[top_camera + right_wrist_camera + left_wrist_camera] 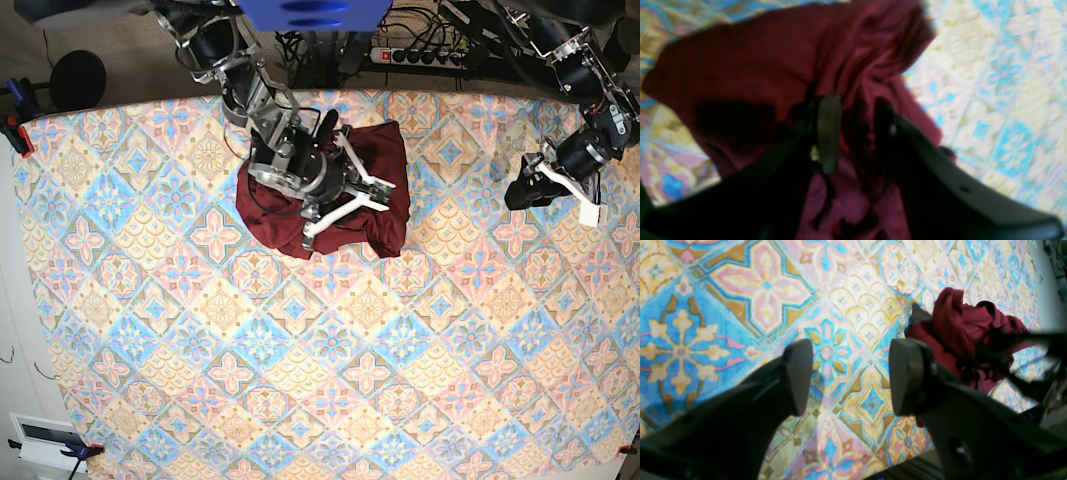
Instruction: Layout the t-shirt on the table in an organized manner, then fold the t-shirt properly
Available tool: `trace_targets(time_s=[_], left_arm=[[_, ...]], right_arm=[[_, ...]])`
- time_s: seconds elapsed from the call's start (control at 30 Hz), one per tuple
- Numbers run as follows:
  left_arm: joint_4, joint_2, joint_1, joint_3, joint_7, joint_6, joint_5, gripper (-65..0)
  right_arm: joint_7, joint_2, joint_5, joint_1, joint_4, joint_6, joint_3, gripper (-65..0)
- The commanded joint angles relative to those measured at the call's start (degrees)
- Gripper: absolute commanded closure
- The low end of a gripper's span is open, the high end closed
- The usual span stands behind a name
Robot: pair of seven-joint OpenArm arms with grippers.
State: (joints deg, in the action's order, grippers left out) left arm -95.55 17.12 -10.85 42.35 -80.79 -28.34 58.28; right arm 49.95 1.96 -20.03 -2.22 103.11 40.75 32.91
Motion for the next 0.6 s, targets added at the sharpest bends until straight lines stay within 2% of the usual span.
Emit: trace_targets(time_s=[0.0,0.13,0.3,0.5,0.57], left_arm=[[-0.76,0.85,0.43,0.25,0.79,-0.19,1.19,-35.4],[-0.76,-0.11,0.43,0.25,0.79,-0.19,1.19,-35.4],[-0.76,-0.2,0.52,0.25,0.79,-0.19,1.19,-35.4],[-0.76,-0.2,0.52,0.25,0.79,-0.19,1.19,-35.4],[-0.76,-0.2,0.52,0.25,0.79,-0.19,1.19,-35.4]], right_arm=[[-1.82,0.46,-0.23,1.03,2.78,-0.75,-2.88,-16.6],[-2.44,0.46,-0.23,-0.73,5.68,-0.75,-10.36,-16.9],[-2.79,0.46,0.38,-3.8,7.62,-0.75,-15.81,-16.6],[-2.44,0.46,11.11,-4.16,7.62,-0.75,-27.59,-17.0],[-2.35,-1.21,16.56,-4.16,7.7,-0.75,-30.66,-18.2]])
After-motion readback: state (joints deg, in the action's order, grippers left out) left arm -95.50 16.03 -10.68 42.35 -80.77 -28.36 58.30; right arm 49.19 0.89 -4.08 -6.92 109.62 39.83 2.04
